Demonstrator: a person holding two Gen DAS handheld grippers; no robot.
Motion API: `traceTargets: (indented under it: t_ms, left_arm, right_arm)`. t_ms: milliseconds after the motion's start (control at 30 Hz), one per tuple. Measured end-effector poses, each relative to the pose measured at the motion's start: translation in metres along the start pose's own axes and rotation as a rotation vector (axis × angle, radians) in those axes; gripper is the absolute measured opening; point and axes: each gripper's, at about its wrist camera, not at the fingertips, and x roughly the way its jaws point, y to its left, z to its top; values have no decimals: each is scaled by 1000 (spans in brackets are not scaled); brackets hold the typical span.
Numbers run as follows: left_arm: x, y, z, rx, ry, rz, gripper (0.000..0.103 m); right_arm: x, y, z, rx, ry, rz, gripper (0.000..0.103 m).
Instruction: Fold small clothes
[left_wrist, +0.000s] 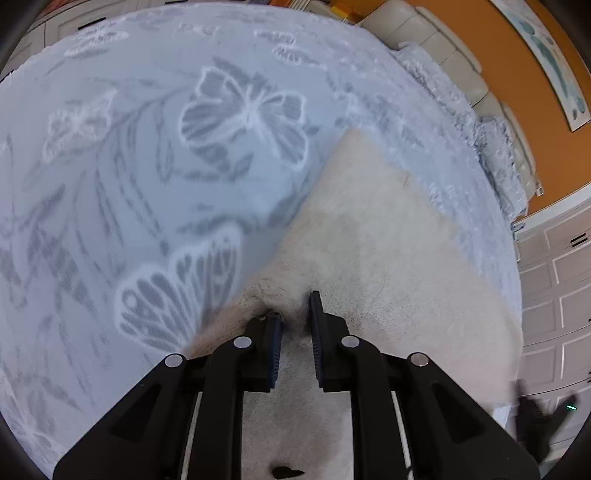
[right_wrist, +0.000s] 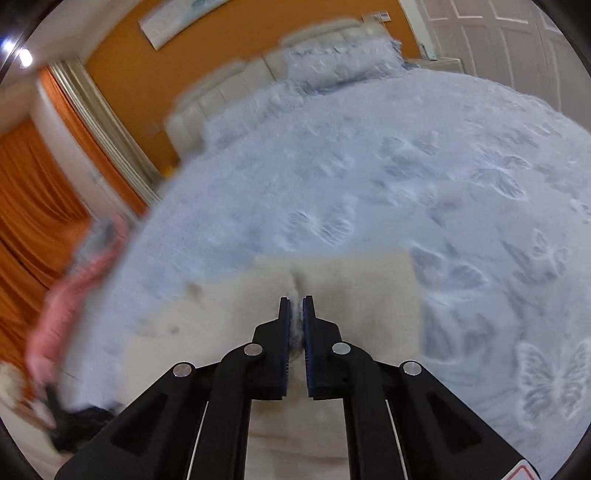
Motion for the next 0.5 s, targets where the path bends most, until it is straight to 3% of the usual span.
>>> traceTargets:
  t_ms: [67, 200, 267, 300, 367, 433, 500]
  left_arm:
    - [-1, -10, -3, 56, -17, 44, 14]
    - [-16, -16, -7, 119, -2, 64, 20]
    - [-37, -12, -15, 142, 6, 54, 38]
    - [-47, -8, -21, 156, 5, 56, 50]
    - [-75, 6, -42, 204, 3, 64, 59]
    - [-93, 23, -66, 233, 31, 87, 66]
    - [-106, 49, -98, 223, 99, 116, 69]
  right_arm:
    - [48, -21, -20, 16, 209, -90, 6]
    - [15, -28, -18, 130, 150, -7, 9]
    - [-20, -28, -18, 148, 104, 30, 16]
    - [-39, -28, -21, 132, 91, 27, 21]
    - [-83, -39, -44, 95, 91, -2, 47]
    - [-112, -52, -72, 57, 116, -44, 55]
    - [-140, -74, -114, 33, 185, -121, 58]
